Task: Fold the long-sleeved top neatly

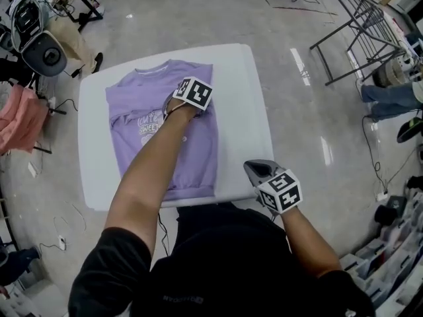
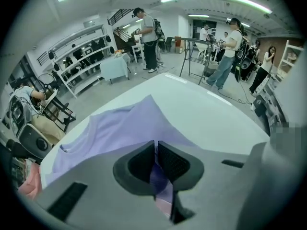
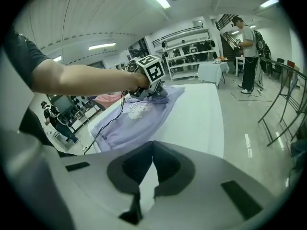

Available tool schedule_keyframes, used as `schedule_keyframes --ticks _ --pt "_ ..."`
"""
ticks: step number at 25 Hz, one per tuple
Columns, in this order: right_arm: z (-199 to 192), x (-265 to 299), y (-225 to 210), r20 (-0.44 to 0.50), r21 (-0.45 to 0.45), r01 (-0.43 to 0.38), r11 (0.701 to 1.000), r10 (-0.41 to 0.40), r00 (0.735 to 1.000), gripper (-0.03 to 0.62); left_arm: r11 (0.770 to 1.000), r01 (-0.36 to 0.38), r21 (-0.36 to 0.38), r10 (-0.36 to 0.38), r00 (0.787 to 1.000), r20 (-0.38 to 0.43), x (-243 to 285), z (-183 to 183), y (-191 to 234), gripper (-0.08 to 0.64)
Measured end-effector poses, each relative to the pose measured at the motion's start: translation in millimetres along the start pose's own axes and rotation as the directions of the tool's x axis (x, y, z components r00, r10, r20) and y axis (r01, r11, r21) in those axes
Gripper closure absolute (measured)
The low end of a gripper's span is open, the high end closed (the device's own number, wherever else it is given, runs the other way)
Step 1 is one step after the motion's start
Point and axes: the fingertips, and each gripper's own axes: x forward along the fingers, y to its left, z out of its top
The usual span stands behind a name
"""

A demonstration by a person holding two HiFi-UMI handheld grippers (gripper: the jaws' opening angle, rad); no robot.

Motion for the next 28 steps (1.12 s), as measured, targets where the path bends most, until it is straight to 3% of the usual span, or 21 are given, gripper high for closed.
schedule_keyframes --ticks 4,6,9,15,19,23,26,28 --pt "-3.8 -5.3 -11.0 0.003 0.008 0.004 1.000 -0.004 1.000 0.586 0.998 0.048 -0.033 -0.047 0.999 0.022 7.2 2.3 -7.9 0.529" --pt "-2.3 -6.5 -13.7 0.009 0.005 0.005 1.000 -0.005 1.000 0.586 0.992 0.101 -0.077 -0.095 0.992 0.078 -1.6 11.4 -8.7 0.480" --pt "2.9 -2.9 -13.3 0.016 -0.015 -0.006 1.000 0.006 1.000 0.586 0.973 0.157 -0.167 -0.128 0.977 0.173 -31.0 20.0 -2.0 0.463" --pt "17.4 1.7 -4.6 0.027 -0.086 -0.055 0.995 0.058 0.998 0.586 0.962 0.179 -0.207 -0.111 0.947 0.302 -105.0 22.0 -1.7 0.463" --pt "24.7 13.5 13.7 0.016 -0.152 -0.100 0.983 0.103 0.995 0.586 0.960 0.164 -0.228 -0.077 0.934 0.350 -146.4 -5.7 8.1 0.463" --pt "29.9 24.4 35.0 0.017 -0.187 -0.109 0.976 0.114 0.993 0.586 0.950 0.159 -0.269 -0.030 0.904 0.427 -186.2 -53.7 20.9 0.466" --pt "33.6 28.7 54.7 0.029 -0.203 -0.093 0.975 0.101 0.994 0.586 0.947 0.129 -0.295 0.029 0.879 0.476 -216.9 -101.8 30.8 0.545" --pt "35.8 27.9 67.2 0.037 -0.222 -0.072 0.972 0.082 0.996 0.586 0.942 0.110 -0.317 0.066 0.866 0.496 -238.5 -134.0 36.7 0.552"
